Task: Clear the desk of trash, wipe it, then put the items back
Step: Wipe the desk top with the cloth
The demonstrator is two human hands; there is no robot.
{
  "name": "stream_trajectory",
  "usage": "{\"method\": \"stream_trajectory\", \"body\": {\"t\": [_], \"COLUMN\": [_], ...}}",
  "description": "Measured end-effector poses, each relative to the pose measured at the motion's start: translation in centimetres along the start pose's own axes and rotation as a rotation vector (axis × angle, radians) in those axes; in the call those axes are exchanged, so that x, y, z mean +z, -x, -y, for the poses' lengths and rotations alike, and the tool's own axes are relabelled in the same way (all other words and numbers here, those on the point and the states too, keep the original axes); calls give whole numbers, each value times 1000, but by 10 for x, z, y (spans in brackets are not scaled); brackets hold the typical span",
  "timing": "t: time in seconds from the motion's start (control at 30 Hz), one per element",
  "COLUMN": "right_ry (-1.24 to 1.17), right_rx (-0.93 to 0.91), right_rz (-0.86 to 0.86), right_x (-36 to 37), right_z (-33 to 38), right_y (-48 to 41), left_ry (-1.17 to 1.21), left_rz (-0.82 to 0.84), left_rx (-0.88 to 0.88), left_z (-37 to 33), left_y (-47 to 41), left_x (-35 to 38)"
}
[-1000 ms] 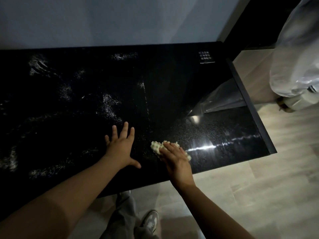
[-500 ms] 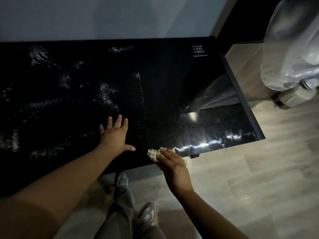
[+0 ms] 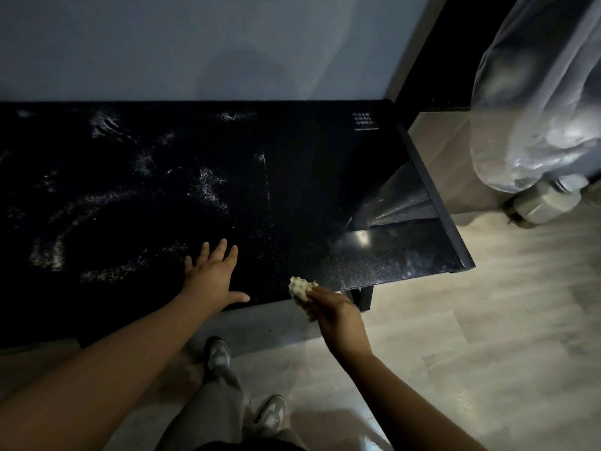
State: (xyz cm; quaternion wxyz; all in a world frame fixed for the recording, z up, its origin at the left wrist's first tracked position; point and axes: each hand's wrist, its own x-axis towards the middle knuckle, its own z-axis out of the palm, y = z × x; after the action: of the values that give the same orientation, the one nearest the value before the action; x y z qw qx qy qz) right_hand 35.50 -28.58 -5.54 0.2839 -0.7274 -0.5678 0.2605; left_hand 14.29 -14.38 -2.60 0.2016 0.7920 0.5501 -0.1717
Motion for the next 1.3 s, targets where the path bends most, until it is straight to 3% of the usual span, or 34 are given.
{"method": "stream_trajectory", "body": {"t": [0.23, 0.4, 0.57, 0.77, 0.93, 1.03, 1.3], "right_ry": [-130, -81, -20, -76, 67, 78, 84], "right_rx": [-80, -118, -72, 35, 52, 56, -6], "right_rz": [-154, -205, -184, -248, -299, -273, -179], "right_x": [-31, -28, -17, -10, -1, 1, 7], "right_z": [48, 74, 106, 135, 137, 137, 135], "right_y": [-36, -83, -146, -220, -269, -299, -398], "left_ry": [21, 28, 52, 22, 28, 48, 74], "left_rz": [11, 31, 88, 37, 111, 191, 126], "left_rx": [8, 25, 74, 114, 151, 146, 40], "left_z": [14, 40, 84, 124, 144, 149, 150], "left_y": [-2, -25, -61, -107, -147, -172, -218], "left_x": [-28, -63, -109, -136, -151, -164, -177]}}
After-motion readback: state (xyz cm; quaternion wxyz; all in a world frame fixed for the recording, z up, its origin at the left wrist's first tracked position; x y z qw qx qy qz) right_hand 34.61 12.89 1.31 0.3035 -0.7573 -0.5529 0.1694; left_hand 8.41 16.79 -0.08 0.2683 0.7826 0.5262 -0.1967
